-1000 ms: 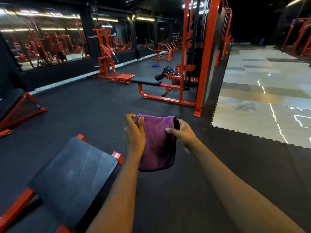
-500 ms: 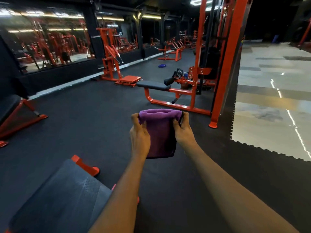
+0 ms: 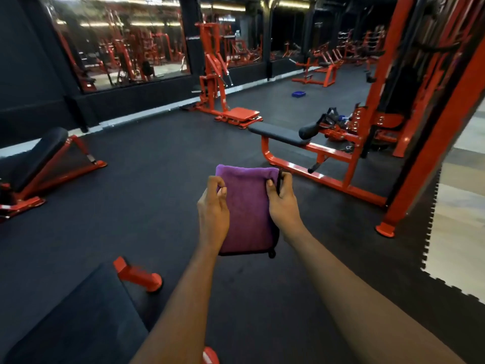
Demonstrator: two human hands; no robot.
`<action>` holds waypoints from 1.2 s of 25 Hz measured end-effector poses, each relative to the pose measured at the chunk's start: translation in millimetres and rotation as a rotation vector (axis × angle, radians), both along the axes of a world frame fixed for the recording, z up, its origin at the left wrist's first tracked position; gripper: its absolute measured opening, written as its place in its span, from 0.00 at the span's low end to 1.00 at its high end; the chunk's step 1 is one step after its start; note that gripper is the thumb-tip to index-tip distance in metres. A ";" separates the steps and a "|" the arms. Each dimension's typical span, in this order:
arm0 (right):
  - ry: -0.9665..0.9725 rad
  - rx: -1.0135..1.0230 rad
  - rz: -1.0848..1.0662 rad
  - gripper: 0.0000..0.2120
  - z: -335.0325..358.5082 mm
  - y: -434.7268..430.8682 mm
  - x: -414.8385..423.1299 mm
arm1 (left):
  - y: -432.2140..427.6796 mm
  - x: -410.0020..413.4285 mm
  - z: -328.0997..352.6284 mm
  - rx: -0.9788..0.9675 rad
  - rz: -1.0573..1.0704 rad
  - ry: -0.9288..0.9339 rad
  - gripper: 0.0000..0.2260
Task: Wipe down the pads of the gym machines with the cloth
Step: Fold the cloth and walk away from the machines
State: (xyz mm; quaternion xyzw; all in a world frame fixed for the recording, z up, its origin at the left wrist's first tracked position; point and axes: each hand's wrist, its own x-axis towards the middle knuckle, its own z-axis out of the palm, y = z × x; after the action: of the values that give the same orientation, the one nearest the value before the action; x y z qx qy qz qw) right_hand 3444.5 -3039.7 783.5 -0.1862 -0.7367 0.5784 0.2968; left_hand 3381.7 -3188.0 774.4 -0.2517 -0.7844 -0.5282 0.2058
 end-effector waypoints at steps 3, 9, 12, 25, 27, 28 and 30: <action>-0.013 -0.006 -0.001 0.08 -19.4 28.9 -102.6 | 26.9 -105.3 -22.1 0.006 0.038 0.008 0.06; -0.012 -0.026 -0.034 0.08 -20.2 83.0 -330.0 | 80.4 -329.4 -23.0 0.048 -0.036 -0.087 0.07; -0.020 -0.095 -0.025 0.10 -10.6 118.8 -441.4 | 109.6 -438.5 -7.3 0.042 -0.062 -0.105 0.10; 0.062 -0.121 0.127 0.10 -22.1 316.8 -892.0 | 297.9 -880.1 -11.4 0.021 -0.015 -0.078 0.12; 0.078 -0.119 0.148 0.11 -14.0 338.9 -962.3 | 319.7 -946.8 -5.6 0.023 0.008 -0.092 0.13; 0.086 -0.110 0.152 0.12 -15.5 350.7 -998.3 | 330.7 -981.2 -5.9 0.021 0.008 -0.092 0.13; 0.085 -0.109 0.151 0.12 -27.2 377.3 -1071.8 | 355.6 -1053.4 -13.2 0.018 -0.006 -0.108 0.15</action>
State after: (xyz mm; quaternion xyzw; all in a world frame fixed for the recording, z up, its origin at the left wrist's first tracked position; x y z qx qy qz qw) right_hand 2372.6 -2662.5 756.3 -0.1211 -0.7028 0.6457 0.2729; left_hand 2328.3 -2832.4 761.2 -0.2233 -0.7887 -0.5489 0.1638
